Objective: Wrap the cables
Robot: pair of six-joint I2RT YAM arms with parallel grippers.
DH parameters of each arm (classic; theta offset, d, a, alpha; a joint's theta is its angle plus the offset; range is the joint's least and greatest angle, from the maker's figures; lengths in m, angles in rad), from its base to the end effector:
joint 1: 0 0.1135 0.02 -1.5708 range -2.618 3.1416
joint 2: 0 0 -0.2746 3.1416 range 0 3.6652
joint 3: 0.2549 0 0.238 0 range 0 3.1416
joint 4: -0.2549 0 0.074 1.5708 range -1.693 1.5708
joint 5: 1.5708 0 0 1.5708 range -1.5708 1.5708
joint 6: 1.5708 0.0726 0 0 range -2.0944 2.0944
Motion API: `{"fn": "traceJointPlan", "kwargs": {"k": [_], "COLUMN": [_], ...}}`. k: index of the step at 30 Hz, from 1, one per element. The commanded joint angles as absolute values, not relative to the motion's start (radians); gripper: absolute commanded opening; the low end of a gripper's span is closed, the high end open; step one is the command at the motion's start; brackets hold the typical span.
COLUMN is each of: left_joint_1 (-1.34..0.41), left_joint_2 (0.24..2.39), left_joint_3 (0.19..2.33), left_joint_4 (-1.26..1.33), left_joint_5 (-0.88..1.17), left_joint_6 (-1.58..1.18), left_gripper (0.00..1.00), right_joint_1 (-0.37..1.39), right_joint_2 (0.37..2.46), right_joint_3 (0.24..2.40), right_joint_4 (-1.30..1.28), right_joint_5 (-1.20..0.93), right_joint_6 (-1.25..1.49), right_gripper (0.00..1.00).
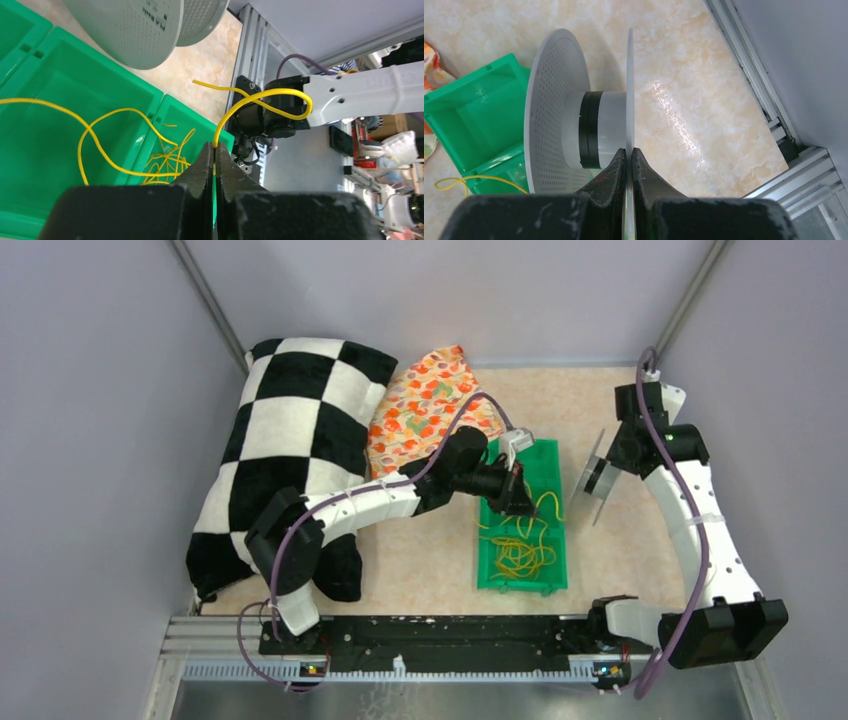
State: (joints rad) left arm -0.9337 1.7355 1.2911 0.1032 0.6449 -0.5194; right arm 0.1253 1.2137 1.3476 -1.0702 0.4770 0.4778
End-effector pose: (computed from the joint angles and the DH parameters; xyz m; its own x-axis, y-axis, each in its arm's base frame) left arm 0.2166 -0.3661 0.2954 -0.6589 0.2236 -0.7182 0.7514 0.1509 -0.6424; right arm 0.2287 -0.0048 0.3495 -0.6365 0.3316 -0.6964 0.5086 0.8592 -0.0558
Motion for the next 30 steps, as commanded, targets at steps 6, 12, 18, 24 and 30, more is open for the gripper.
{"fn": "traceJointPlan", "kwargs": {"k": [6,12,18,24,30], "left_joint_1": [-0.996,-1.0,-1.0,-0.996,-0.959], "left_joint_2": [1.766,1.807,1.86,1.864,1.733], "left_joint_3": [1.336,1.419,1.562,1.676,1.768], "left_joint_4": [0.079,0.007,-0.135,-0.238,-0.353], "left_joint_5": [0.674,0.704,0.702,0.659,0.579], "left_joint_6": [-0.329,-0.304,-0.261,-0.206,-0.172], "left_gripper": [0.0,0.09,0.47,0.57,0.66], "right_joint_1": [0.019,0.018,0.018,0.02,0.026], "right_joint_2": [1.097,1.079,1.069,1.07,1.089], "right_joint_3": [1.316,1.324,1.391,1.508,1.669], "right_joint_4": [-1.034,-1.047,-1.077,-1.118,-1.129], "right_joint_5": [0.487,0.457,0.458,0.476,0.35], "right_joint_6": [0.419,0.413,0.39,0.359,0.334], "right_gripper": [0.0,0.0,0.0,0.0,0.0]}}
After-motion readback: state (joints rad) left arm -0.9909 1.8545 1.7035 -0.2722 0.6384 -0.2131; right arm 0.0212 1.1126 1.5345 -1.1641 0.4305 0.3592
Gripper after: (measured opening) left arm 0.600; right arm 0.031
